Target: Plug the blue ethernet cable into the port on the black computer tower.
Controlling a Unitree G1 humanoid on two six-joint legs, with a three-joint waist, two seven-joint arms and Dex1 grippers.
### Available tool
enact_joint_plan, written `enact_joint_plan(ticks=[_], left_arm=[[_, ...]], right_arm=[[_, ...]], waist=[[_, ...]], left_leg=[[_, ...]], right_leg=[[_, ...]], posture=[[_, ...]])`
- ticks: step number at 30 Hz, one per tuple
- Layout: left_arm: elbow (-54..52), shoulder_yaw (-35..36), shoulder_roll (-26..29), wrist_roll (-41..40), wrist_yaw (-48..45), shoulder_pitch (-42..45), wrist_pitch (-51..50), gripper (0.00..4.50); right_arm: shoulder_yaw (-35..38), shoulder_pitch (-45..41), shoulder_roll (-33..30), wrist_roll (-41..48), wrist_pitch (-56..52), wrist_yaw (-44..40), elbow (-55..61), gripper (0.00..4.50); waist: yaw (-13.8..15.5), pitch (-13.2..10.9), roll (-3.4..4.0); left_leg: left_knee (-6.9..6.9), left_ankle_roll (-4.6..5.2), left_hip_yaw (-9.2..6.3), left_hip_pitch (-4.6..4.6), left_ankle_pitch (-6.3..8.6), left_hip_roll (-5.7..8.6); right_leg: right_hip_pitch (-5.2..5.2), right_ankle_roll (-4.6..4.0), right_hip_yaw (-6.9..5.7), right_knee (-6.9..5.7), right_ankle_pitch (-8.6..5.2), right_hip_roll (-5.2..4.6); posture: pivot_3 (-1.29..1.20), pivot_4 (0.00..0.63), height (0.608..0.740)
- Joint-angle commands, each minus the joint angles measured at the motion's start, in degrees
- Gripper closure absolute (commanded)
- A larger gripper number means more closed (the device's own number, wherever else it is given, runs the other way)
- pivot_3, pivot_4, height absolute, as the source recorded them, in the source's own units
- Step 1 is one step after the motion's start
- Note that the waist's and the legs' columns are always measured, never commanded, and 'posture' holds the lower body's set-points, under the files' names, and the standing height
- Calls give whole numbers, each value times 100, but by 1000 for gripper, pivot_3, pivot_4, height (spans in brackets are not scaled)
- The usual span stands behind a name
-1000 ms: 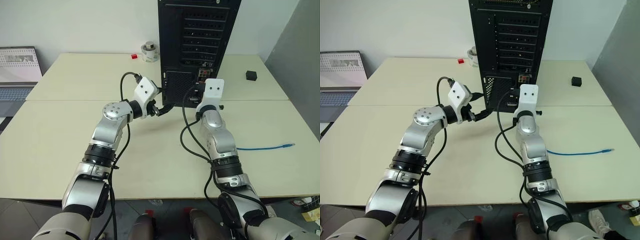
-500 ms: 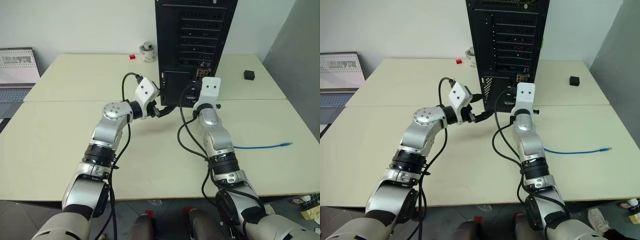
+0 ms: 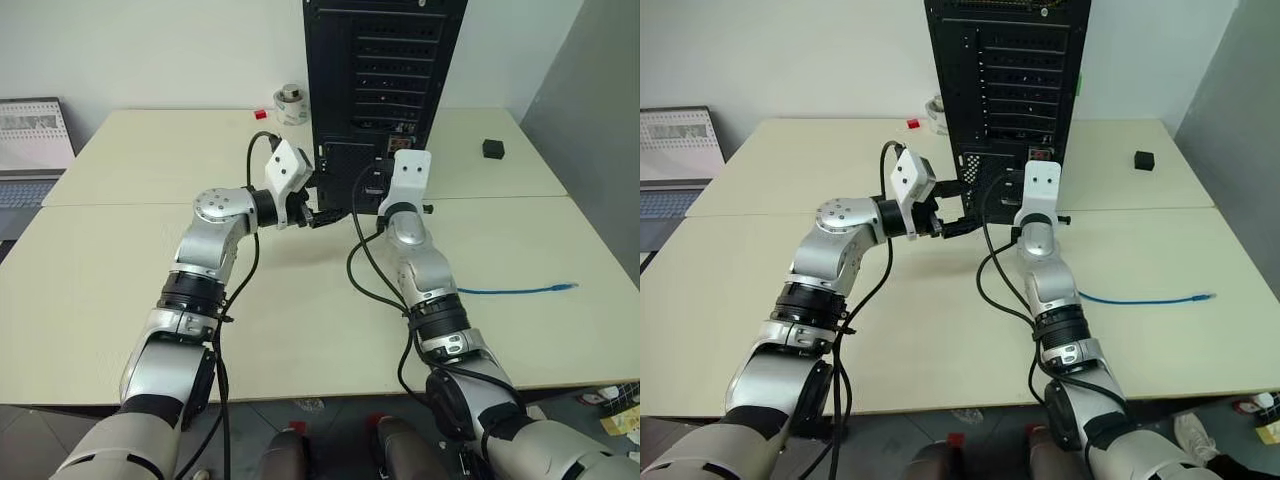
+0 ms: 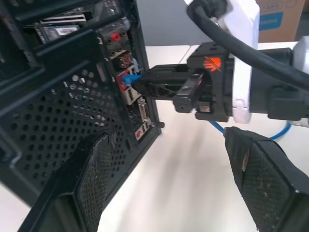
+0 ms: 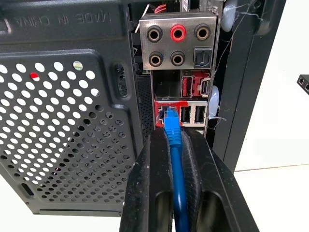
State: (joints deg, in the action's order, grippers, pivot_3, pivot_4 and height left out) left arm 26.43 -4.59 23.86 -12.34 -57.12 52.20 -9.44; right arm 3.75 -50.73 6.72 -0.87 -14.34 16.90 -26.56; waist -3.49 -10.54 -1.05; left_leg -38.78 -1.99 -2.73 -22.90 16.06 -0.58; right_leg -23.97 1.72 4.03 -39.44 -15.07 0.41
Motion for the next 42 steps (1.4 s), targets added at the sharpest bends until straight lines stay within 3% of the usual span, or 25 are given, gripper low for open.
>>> enact_joint_plan(ticks=[1, 6, 8, 18, 26, 29, 33, 37, 42], left_arm=[[-21, 138, 61, -24, -38, 155, 183, 736], [51, 169, 72, -8, -6, 159, 245, 736], [73, 179, 77, -8, 6, 163, 266, 736], [310, 216, 82, 111, 209, 281, 535, 736], [312, 141, 211, 424, 581, 174, 577, 736], [93, 118, 307, 561, 698, 7, 586, 736], [-232, 178, 465, 527, 687, -187, 364, 736], [-450, 274, 614, 421, 636, -277, 62, 736], [-769, 358, 726, 301, 561, -449, -140, 736]], right_arm=[[116, -364, -68, 73, 223, -2, -49, 4499], [98, -286, -52, 212, 379, -271, -86, 4499], [95, -229, -72, 229, 404, -315, -69, 3799], [75, 46, -178, 279, 82, -412, 445, 1704], [-232, 1085, -400, 438, -1150, -1060, 2622, 121], [-432, 1541, -731, 692, -1841, -1648, 3583, 17], [-472, 2047, -1793, 1161, -2399, -2844, 4689, 17], [22, 2178, -2729, 1586, -2682, -3582, 4951, 17], [315, 2073, -3385, 2153, -2827, -4316, 5016, 17]], waist=[[-1, 0, 0], [-28, 0, 0], [-50, 0, 0], [-77, 0, 0], [-73, 0, 0], [-60, 0, 0], [-15, 0, 0], [28, -1, 0], [36, -1, 0]], left_leg=[[0, 0, 1, 0, 0, 0], [-2, 0, 3, 0, -1, 0], [-2, 0, 3, 0, -1, 0], [4, -1, 3, -8, 0, -1], [4, 0, -1, -12, 0, -1], [5, 0, -3, -14, 0, -1], [3, 0, -2, -14, 0, 0], [3, 1, -2, -14, 0, 0], [4, 1, -5, -14, 1, -1]], right_leg=[[-1, 0, 1, -3, 0, 0], [-6, 0, 3, -14, 0, 0], [-7, 0, 4, -16, 0, 0], [-14, -1, 3, -7, -1, -1], [-15, 0, 1, -5, -1, -2], [-15, 0, 0, 0, -1, -2], [-13, 0, 0, 3, -1, -2], [-9, 1, -3, 13, -2, 1], [-2, 1, -8, 25, -2, 2]], posture=[[0, 150, 740], [0, 150, 740], [0, 150, 740], [0, 150, 740], [0, 150, 740], [0, 150, 740], [0, 150, 740], [0, 150, 740], [0, 150, 740]])
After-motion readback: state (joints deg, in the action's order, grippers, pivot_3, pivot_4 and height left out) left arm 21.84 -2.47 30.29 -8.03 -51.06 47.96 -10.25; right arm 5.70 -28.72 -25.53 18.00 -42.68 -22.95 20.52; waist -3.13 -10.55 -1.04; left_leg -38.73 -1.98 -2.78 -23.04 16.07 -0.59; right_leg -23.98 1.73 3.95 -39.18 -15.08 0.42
